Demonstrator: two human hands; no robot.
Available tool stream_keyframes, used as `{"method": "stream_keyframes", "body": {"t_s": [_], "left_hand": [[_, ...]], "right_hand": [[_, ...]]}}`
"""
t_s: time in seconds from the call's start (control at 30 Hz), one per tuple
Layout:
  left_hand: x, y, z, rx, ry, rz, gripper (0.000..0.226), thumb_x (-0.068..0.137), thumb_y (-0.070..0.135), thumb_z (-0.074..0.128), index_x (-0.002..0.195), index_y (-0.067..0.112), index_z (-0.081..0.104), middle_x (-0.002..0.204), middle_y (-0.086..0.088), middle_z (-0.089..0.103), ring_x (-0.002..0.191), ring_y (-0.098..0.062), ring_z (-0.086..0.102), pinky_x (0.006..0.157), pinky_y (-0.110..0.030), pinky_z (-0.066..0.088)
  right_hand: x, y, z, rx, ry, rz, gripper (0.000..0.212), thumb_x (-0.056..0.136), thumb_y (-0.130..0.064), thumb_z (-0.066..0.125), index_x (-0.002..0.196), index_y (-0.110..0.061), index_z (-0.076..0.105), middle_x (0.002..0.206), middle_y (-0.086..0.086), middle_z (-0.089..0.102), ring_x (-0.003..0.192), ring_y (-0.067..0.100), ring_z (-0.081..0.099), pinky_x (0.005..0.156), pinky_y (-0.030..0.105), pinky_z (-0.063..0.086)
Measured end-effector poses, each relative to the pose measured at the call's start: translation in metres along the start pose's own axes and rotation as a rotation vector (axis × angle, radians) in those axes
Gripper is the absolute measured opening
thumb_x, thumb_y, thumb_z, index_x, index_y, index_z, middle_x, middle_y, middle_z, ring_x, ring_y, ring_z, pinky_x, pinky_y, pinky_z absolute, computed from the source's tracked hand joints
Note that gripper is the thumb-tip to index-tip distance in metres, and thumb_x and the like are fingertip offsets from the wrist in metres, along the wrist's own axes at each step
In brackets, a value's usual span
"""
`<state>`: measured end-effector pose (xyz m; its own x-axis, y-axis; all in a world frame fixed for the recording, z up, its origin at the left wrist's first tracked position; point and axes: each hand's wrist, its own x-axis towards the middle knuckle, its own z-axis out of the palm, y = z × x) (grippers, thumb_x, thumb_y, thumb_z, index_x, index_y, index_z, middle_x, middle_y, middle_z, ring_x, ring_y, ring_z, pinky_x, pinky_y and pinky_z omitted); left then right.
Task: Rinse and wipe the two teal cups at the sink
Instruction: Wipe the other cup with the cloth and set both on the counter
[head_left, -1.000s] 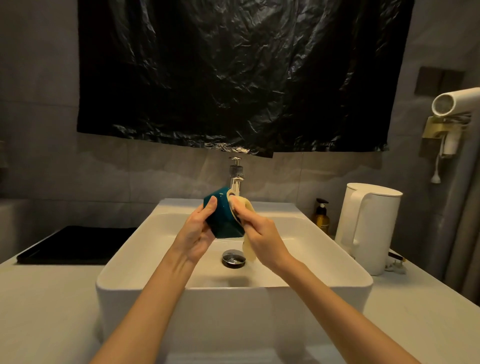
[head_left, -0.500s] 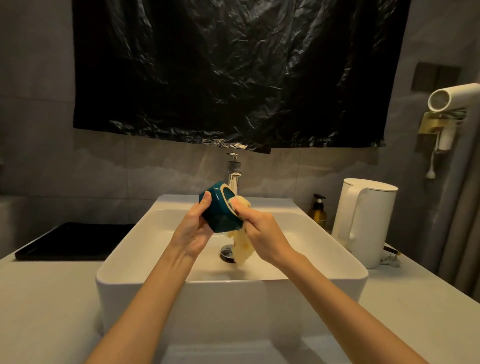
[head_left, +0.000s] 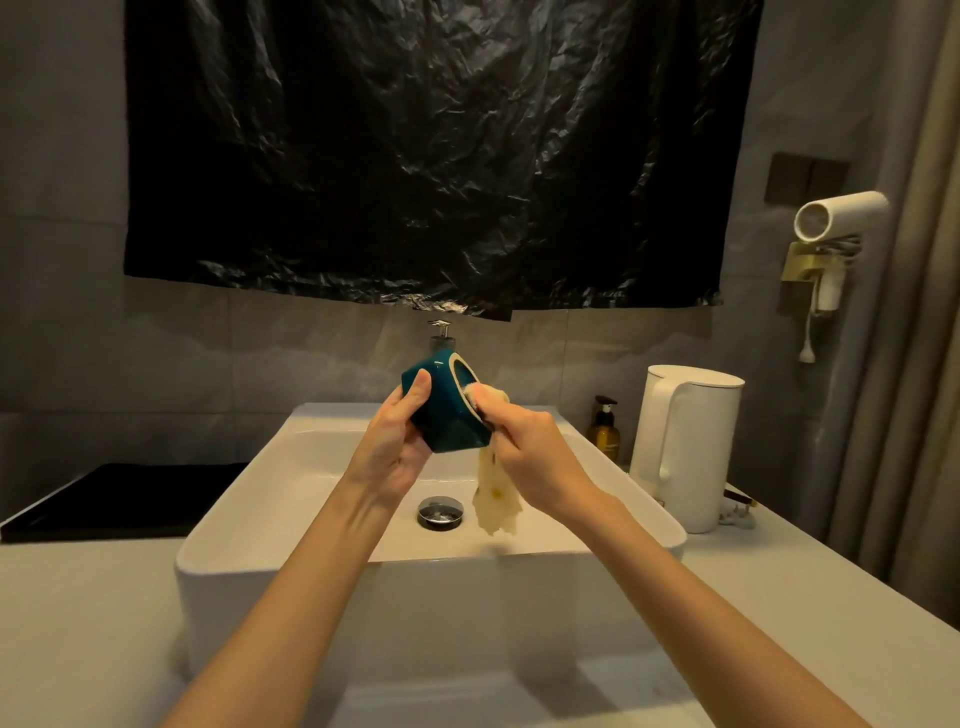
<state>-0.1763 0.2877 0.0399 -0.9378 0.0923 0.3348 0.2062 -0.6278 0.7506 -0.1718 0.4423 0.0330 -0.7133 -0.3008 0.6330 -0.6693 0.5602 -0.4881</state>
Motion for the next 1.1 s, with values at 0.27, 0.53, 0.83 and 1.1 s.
{"method": "stream_keyframes", "body": {"t_s": [0.27,0.53,0.83,1.1], "left_hand": [[-0.012,-0.001,0.053,0.236,-0.132,0.065,0.037,0.091,0.022,0.054,0.126,0.009,0.051,0.112,-0.010,0.062,0.105,-0.024,0.060,0.083,-0.035,0.057],[-0.044,-0.024,0.107,0.668,-0.276,0.187,0.030,0.085,0.020,0.064,0.113,0.025,0.053,0.107,0.003,0.064,0.100,-0.012,0.062,0.080,-0.020,0.053],[-0.080,-0.049,0.121,1.163,-0.470,0.291,0.032,0.085,0.017,0.067,0.115,0.018,0.054,0.113,0.002,0.058,0.102,-0.011,0.058,0.076,-0.017,0.053],[-0.101,-0.047,0.097,1.403,-0.444,0.466,0.025,0.082,0.019,0.071,0.104,0.016,0.060,0.095,0.000,0.059,0.086,-0.019,0.058,0.067,-0.032,0.052]], "right_hand": [[-0.035,-0.014,-0.081,-0.020,0.366,-0.152,0.036,0.095,-0.005,0.053,0.131,-0.012,0.055,0.131,-0.008,0.054,0.122,0.002,0.048,0.096,0.010,0.042],[-0.088,0.003,-0.157,-0.382,0.432,0.111,0.038,0.098,-0.012,0.048,0.135,-0.020,0.053,0.137,-0.003,0.055,0.126,0.016,0.051,0.105,0.031,0.042],[-0.161,0.101,-0.149,-0.744,-0.255,0.664,0.044,0.092,-0.005,0.044,0.127,-0.026,0.059,0.130,0.006,0.059,0.114,0.027,0.056,0.091,0.041,0.051],[-0.159,0.050,-0.141,-0.646,-0.044,0.385,0.057,0.089,-0.045,0.061,0.142,-0.039,0.039,0.140,-0.005,0.052,0.124,0.018,0.051,0.094,0.039,0.048]]}}
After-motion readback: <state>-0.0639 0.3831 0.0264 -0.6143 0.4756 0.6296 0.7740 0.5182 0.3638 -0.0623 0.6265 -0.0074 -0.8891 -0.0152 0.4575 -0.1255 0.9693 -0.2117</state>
